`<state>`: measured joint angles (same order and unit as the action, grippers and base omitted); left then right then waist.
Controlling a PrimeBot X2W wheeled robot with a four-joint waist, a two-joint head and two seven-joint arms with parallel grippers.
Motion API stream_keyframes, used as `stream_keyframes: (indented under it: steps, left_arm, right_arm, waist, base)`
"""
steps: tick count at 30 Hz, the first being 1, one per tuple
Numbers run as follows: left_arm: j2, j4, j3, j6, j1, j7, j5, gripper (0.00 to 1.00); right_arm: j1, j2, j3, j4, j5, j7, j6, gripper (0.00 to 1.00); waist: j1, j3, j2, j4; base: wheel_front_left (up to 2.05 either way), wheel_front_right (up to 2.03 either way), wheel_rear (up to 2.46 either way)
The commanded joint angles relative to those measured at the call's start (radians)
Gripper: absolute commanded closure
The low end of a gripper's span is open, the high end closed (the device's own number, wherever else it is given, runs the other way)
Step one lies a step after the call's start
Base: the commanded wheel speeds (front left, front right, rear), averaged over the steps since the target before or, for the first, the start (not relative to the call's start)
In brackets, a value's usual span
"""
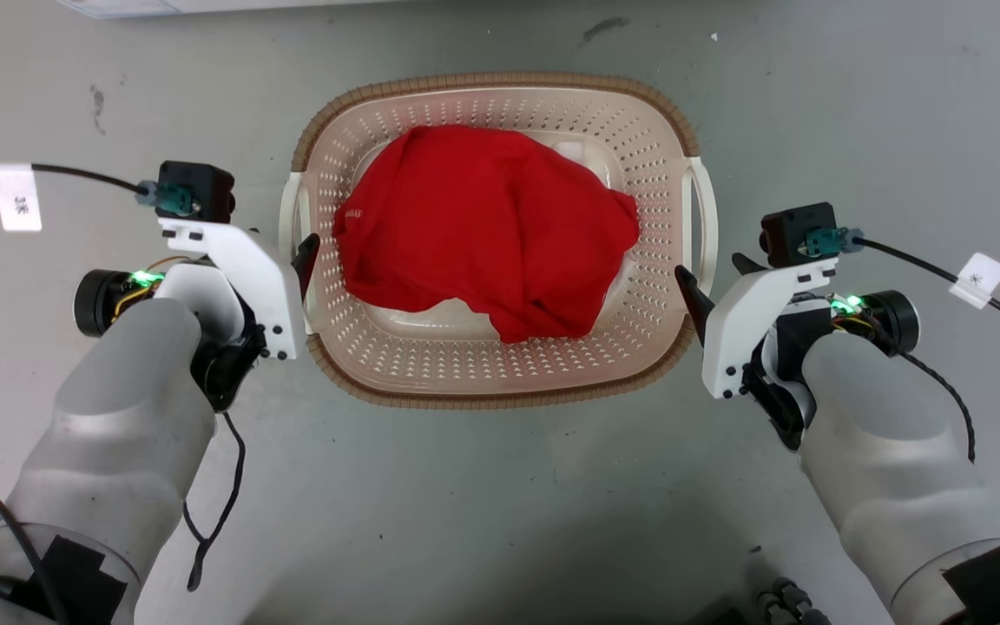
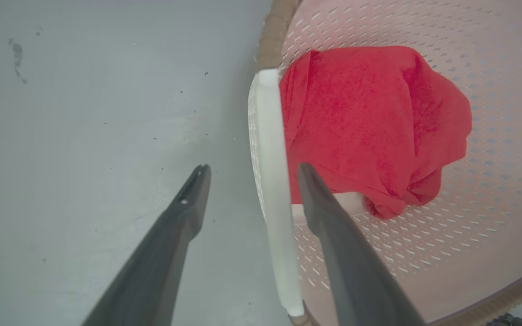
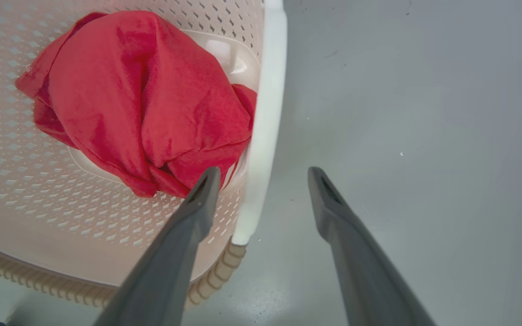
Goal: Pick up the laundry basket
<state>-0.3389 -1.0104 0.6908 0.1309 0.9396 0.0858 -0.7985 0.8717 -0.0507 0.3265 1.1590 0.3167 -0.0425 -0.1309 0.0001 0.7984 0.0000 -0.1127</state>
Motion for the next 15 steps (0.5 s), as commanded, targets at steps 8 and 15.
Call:
stream_keyframes:
  steps: [8,15]
  left_arm:
    - [-0.001,-0.017,0.079,-0.001,0.055,0.064,-0.057,0.0]
    - [-0.001,-0.008,0.143,-0.001,0.075,0.098,-0.115,1.0]
  right_arm:
    - [0.064,0.001,0.079,0.031,0.083,0.043,0.0,0.0]
    - [0.084,0.001,0.14,0.041,0.159,0.075,0.0,1.0]
  waist:
    - [-0.0001,0.035,0.0,0.007]
    - [-0.0001,0.038,0.0,0.008]
  base:
    - [0.0,0.0,0.0]
    - [0.0,0.0,0.0]
